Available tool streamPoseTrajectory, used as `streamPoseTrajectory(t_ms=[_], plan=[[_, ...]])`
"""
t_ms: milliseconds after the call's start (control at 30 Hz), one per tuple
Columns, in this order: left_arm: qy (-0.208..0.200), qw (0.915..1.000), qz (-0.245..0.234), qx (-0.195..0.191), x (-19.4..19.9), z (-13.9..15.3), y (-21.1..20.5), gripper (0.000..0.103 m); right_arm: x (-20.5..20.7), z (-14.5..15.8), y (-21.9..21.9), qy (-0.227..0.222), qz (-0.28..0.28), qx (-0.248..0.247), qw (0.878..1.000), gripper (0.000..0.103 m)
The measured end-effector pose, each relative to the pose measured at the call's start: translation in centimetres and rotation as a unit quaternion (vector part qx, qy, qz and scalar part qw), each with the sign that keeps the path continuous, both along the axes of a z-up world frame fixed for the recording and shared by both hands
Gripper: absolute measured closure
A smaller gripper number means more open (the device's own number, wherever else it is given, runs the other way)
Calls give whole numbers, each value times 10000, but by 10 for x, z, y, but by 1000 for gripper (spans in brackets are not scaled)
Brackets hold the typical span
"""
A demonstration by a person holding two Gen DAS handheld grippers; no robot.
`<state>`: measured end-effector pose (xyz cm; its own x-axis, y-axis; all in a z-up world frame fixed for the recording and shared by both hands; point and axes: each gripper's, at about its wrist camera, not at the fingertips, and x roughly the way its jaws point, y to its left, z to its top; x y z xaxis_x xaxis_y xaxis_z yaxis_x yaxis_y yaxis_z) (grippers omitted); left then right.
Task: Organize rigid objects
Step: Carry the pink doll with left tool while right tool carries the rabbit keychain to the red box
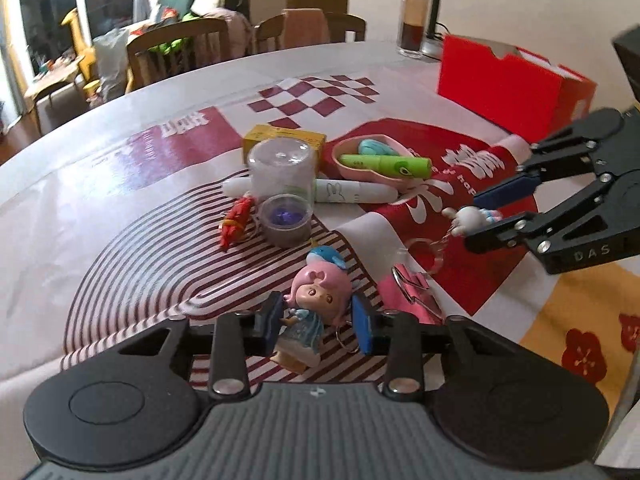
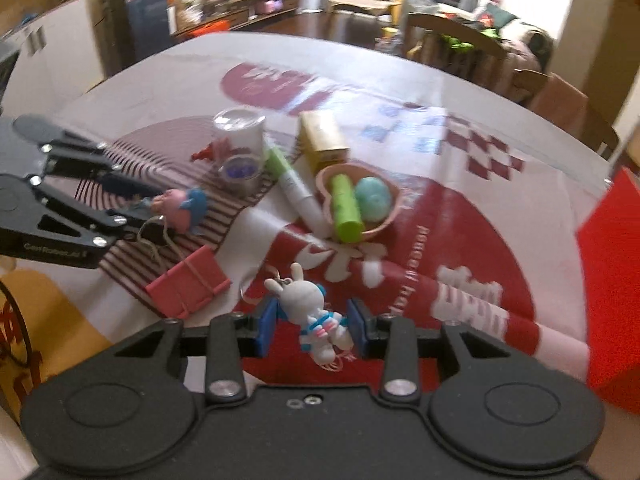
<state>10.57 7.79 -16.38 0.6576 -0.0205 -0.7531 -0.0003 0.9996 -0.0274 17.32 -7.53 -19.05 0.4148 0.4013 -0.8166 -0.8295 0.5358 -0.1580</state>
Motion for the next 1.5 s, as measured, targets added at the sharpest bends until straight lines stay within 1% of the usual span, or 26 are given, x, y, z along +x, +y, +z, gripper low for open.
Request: streamPoseTrajectory(t_ms=[200, 267, 500, 700, 800, 900, 1133, 1367, 1500], plan=[[-55, 9996, 280, -63, -7, 11, 6, 68, -1, 22, -17, -6, -341, 271, 9991, 66], [-114, 9992, 359, -140, -9, 17, 7, 68, -1, 31, -24, -14, -473, 366, 9982, 66], [-313, 9969, 602, -411, -12, 51, 7, 68, 4, 66, -45, -109, -779, 631, 9949, 66], [-475, 9963, 549, -470, -1, 81, -7, 68, 15, 96, -65, -248, -1011, 785, 9915, 66], [-547, 9965, 429, -466, 9, 93, -19, 68, 25, 109, -77, -257, -1070, 933, 9895, 66], [-703, 9965, 320, -335, 22, 103, -34, 68, 37, 122, -90, -343, -1122, 1005, 9880, 66], [-928, 9952, 154, -263, 64, 127, -72, 68, 80, 148, -127, -543, -1298, 1096, 9840, 66], [-1067, 9942, -104, -88, 112, 142, -119, 68, 125, 159, -170, -726, -1536, 1076, 9796, 66], [-1048, 9942, -228, -128, 144, 145, -146, 68, 153, 160, -195, -721, -1709, 1049, 9770, 66]])
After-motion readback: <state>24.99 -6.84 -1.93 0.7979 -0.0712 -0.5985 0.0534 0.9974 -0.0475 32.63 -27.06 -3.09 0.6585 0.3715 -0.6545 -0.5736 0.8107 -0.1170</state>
